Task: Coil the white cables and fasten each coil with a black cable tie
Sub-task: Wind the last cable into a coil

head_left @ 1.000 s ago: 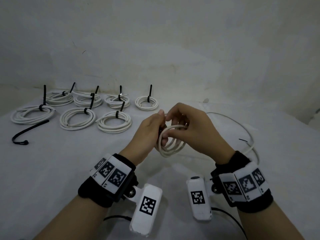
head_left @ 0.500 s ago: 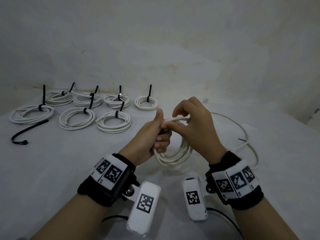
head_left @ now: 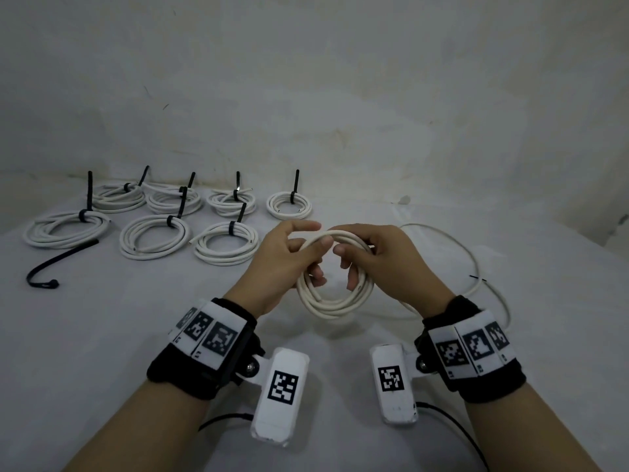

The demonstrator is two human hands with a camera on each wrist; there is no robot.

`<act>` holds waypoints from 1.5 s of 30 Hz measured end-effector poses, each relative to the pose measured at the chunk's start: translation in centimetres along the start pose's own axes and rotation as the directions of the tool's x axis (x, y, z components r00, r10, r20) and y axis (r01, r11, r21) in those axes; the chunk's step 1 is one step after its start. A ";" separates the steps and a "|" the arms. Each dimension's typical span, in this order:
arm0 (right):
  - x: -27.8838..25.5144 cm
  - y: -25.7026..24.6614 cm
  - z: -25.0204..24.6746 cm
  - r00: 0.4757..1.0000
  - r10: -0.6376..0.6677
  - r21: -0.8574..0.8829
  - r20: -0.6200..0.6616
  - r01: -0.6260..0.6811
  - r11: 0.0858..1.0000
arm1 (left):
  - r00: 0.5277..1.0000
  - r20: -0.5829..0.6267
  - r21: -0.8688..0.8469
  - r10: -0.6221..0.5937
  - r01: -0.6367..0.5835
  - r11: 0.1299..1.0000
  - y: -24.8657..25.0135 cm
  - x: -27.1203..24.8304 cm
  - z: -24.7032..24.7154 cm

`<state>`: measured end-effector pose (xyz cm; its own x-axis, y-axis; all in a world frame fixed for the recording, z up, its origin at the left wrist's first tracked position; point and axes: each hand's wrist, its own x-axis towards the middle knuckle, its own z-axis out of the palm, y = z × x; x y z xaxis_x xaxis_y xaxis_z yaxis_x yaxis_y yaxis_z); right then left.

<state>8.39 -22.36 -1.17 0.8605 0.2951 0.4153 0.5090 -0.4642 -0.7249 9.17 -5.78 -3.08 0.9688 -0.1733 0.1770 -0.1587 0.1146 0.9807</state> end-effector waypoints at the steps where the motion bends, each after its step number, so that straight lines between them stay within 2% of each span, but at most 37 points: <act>1: 0.0 -0.1 0.0 1.000 0.000 0.006 -0.003 0.000 1.000 | 0.999 -0.005 0.020 0.033 -0.033 0.999 0.0 0.0 0.0; 4: 0.0 -0.3 0.1 1.000 0.018 0.040 0.001 -0.018 0.999 | 0.995 -0.014 0.071 0.098 -0.097 0.993 0.0 0.0 -0.1; 7: 0.0 -0.3 0.1 0.996 0.088 0.196 -0.008 -0.084 0.977 | 0.991 0.001 0.120 0.136 -0.135 0.984 -0.2 0.2 -0.2; 10: 0.0 -0.1 0.1 0.992 0.123 0.295 -0.009 -0.115 0.948 | 0.989 0.063 0.192 0.134 -0.143 0.971 -0.3 0.1 0.0; 12: 0.0 0.0 0.3 0.988 0.150 0.336 0.023 -0.149 0.930 | 0.989 0.082 0.179 0.127 -0.140 0.974 -0.4 0.1 0.2; 14: -0.1 0.0 0.6 0.973 0.208 0.444 0.101 -0.231 0.866 | 0.990 0.082 0.142 0.118 -0.129 0.981 -0.5 0.4 0.3; 18: -0.1 -0.5 1.0 0.924 0.275 0.640 0.265 -0.382 0.667 | 0.990 0.106 0.036 0.093 -0.097 0.995 -0.5 0.2 0.5; 21: 0.1 -1.0 1.0 0.905 0.338 0.702 0.260 -0.417 0.577 | 0.991 0.134 -0.036 0.030 -0.026 0.999 -0.1 0.0 0.7; 23: 0.1 -1.2 0.9 0.905 0.377 0.749 0.195 -0.386 0.539 | 0.982 0.169 -0.109 -0.082 0.102 0.989 0.1 0.1 0.6; 26: 0.2 -1.6 0.6 0.914 0.396 0.850 0.091 -0.278 0.447 | 0.928 0.194 -0.197 -0.319 0.355 0.914 0.0 0.3 0.3; 28: 0.2 -2.1 0.7 0.921 0.386 0.897 0.041 -0.204 0.393 | 0.853 0.251 -0.127 -0.458 0.498 0.858 -0.5 0.0 0.1; 29: 0.1 -2.5 0.9 0.924 0.380 0.914 0.025 -0.176 0.366 | 0.798 0.321 -0.063 -0.511 0.556 0.829 -0.6 -0.3 0.2; 31: 0.0 -3.2 1.5 0.929 0.371 0.936 0.003 -0.133 0.325 | 0.684 0.459 0.018 -0.567 0.631 0.775 -0.9 -1.0 0.6; 32: -0.1 -3.5 1.8 0.929 0.370 0.942 -0.006 -0.118 0.313 | 0.649 0.505 0.033 -0.569 0.644 0.764 -0.9 -1.2 0.9; 33: -0.2 -3.7 2.1 0.929 0.370 0.946 -0.019 -0.103 0.307 | 0.639 0.532 0.029 -0.555 0.641 0.767 -0.8 -1.5 1.3; 34: -0.3 -3.9 2.2 0.928 0.370 0.948 -0.036 -0.086 0.307 | 0.657 0.538 -0.003 -0.528 0.628 0.778 -0.7 -1.6 1.6; 35: -0.3 -4.1 2.3 0.927 0.371 0.949 -0.059 -0.064 0.310 | 0.701 0.512 -0.070 -0.497 0.610 0.789 -0.7 -1.6 1.9; 37: -0.4 -4.4 2.2 0.918 0.382 0.947 -0.111 -0.018 0.320 | 0.804 0.397 -0.210 -0.442 0.549 0.809 -0.9 -1.4 2.2; 38: -0.4 -4.6 2.1 0.910 0.390 0.944 -0.138 0.002 0.330 | 0.839 0.336 -0.254 -0.428 0.518 0.817 -1.1 -1.0 2.1; 40: -0.5 -4.7 2.1 0.892 0.405 0.929 -0.198 0.039 0.367 | 0.870 0.250 -0.322 -0.425 0.488 0.811 -1.3 -0.5 1.9; 45: -0.5 -4.4 2.1 0.817 0.453 0.881 -0.357 0.133 0.454 | 0.891 0.129 -0.381 -0.435 0.449 0.808 -0.8 -0.2 1.8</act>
<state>5.69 -18.71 0.65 0.9411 -0.2674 0.2068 0.3269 0.5641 -0.7582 8.77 -7.62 -3.72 0.9079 -0.3306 -0.2577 0.3795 0.3872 0.8403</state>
